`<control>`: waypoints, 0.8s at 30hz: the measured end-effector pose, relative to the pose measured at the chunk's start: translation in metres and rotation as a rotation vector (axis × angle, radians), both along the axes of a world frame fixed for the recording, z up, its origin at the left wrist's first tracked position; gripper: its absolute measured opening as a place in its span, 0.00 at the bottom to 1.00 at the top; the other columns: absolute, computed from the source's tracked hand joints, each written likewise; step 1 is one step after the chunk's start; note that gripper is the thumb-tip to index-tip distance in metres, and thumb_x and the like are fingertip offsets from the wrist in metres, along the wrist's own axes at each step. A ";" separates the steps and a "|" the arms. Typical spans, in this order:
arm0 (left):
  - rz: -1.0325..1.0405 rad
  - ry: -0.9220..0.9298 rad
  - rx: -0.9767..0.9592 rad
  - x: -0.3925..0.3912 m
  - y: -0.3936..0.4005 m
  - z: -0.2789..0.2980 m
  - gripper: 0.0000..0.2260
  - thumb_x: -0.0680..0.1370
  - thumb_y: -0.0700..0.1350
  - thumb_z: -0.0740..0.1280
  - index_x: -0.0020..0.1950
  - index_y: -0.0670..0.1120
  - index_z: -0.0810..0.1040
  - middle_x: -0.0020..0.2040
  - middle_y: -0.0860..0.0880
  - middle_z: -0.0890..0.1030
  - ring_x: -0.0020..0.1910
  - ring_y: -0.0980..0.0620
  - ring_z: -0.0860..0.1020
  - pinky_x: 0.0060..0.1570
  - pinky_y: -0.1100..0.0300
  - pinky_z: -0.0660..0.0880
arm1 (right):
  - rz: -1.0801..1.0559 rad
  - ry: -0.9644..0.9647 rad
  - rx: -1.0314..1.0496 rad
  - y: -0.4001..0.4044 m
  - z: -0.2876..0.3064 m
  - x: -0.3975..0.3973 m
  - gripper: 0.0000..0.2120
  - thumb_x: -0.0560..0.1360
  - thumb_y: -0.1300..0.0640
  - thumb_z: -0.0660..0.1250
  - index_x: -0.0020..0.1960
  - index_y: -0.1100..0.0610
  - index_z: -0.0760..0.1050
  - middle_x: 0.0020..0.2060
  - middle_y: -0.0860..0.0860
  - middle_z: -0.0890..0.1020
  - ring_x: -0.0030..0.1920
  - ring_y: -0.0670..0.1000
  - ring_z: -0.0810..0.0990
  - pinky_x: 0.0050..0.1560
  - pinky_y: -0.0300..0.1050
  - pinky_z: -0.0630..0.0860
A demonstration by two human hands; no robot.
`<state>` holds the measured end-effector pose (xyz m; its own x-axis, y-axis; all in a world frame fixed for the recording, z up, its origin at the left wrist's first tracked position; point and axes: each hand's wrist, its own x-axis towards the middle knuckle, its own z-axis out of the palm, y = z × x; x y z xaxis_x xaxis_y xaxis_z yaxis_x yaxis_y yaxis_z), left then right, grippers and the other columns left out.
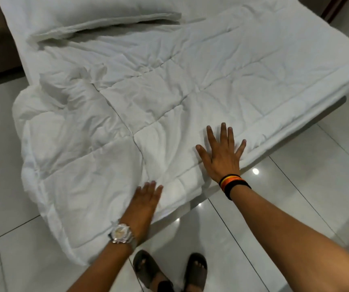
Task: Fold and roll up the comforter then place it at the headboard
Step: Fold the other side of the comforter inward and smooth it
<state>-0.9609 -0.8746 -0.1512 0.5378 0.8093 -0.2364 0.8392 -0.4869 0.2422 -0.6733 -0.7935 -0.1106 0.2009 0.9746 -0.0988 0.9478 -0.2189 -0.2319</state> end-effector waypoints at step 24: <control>1.458 -0.228 -0.061 -0.073 0.009 -0.028 0.64 0.62 0.79 0.70 0.84 0.45 0.47 0.82 0.36 0.56 0.80 0.34 0.56 0.76 0.31 0.50 | 0.065 -0.003 -0.200 -0.003 -0.072 -0.009 0.40 0.77 0.22 0.41 0.83 0.36 0.35 0.85 0.52 0.36 0.84 0.57 0.34 0.75 0.78 0.34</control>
<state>-1.0339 -0.8655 -0.1795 -0.6944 0.6477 -0.3135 0.5091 0.7501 0.4221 -0.6818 -0.7963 -0.1824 0.1388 0.9467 -0.2908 0.9620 -0.1987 -0.1875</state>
